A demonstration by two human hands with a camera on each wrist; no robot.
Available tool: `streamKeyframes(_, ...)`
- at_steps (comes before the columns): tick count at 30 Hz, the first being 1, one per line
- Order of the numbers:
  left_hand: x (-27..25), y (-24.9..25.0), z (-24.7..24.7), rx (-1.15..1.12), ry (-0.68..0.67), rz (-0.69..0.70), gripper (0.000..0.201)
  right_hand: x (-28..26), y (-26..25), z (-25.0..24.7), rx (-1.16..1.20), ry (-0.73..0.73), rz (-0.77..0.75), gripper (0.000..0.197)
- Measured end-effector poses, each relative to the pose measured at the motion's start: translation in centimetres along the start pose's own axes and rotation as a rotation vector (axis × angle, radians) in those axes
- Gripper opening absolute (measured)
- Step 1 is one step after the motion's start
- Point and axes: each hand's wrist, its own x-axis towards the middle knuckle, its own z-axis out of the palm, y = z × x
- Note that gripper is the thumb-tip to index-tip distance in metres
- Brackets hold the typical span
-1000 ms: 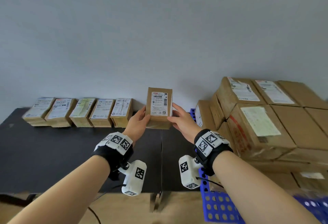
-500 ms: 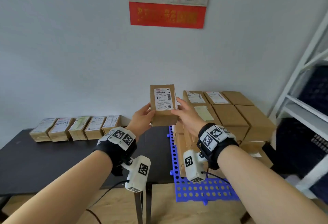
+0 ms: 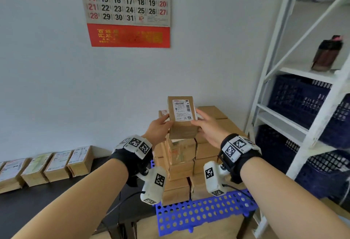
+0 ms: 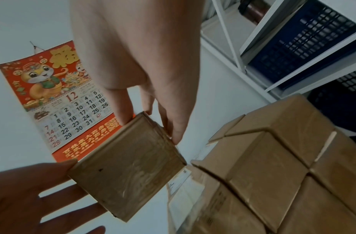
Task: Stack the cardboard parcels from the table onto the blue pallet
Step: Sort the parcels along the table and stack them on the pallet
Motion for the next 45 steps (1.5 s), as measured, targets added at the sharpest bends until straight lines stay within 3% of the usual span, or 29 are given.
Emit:
streamKeyframes(13,12.5,3.4,8.3,-0.021,-0.183,-0.054,0.042,9.6,0.0,-11.1,-0.029,0.125,0.098,0.054)
streamKeyframes(23,20.9,2.4,12.3,-0.011,-0.161,-0.152,0.045,17.3,2.2,-15.6,-0.076,0.107,0.210,0.056)
streamKeyframes(36,24.3,2.4,17.5,0.012,-0.039,-0.210,0.041,21.8,5.1,-19.7,-0.056,0.003,0.309,0.059)
streamKeyframes(45,24.9,2.2,18.0,0.029,-0.001,-0.278,0.029,22.7,5.7,-20.9,-0.111,-0.090,0.292,0.051)
